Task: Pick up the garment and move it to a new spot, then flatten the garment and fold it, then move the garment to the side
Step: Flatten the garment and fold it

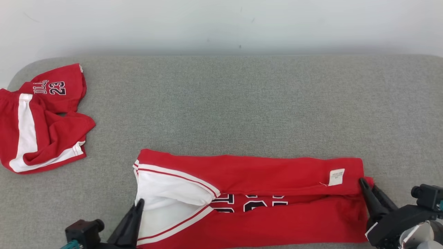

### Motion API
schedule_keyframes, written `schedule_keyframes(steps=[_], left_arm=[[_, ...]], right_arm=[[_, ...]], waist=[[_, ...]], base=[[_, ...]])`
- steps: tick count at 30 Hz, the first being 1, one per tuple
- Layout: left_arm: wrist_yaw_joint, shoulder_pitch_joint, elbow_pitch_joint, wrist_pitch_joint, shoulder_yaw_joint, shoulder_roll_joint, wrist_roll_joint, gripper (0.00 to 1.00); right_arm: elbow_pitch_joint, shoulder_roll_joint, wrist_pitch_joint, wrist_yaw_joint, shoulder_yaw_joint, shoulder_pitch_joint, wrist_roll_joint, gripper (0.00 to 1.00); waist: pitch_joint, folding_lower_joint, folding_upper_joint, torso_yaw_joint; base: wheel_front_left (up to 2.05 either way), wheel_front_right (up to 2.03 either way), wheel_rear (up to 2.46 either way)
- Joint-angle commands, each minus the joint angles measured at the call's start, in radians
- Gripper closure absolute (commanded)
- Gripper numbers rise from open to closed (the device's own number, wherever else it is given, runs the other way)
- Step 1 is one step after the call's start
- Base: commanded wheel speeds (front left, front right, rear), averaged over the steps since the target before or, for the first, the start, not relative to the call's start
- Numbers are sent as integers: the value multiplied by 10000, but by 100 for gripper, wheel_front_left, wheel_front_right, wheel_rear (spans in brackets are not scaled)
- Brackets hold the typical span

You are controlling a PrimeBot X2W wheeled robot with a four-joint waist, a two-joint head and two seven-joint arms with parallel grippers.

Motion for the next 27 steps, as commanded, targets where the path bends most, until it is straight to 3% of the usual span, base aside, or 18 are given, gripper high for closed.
schedule_keyframes(steps=[1, 7, 13, 20, 27], left_arm=[[38, 175, 22, -31, 261, -127, 148, 0], [124, 699, -357, -31, 1874, -726, 1383, 0], [303, 1328, -1110, -31, 4003, -1625, 3423, 0], [-231, 1785, -1348, -32, 5600, -2712, 4911, 0], [-709, 1914, -1099, -32, 6063, -3261, 5955, 0]], right_arm=[[-109, 35, 3, 11, -156, 172, -61, 0], [-555, -48, 53, 11, -624, 567, -93, 0], [-644, 15, 308, 11, -1049, 502, -103, 0], [407, 585, 881, 11, -1368, -157, -362, 0], [1954, 843, 1126, 11, -1392, -555, -965, 0]], waist=[[-35, 1, 1, 0], [-190, 1, 1, 58], [-364, 1, 1, 152], [-439, 1, 1, 348], [-413, 1, 1, 678]], base=[[0, 0, 0], [0, 0, 0], [0, 0, 0], [0, 0, 0], [0, 0, 0]])
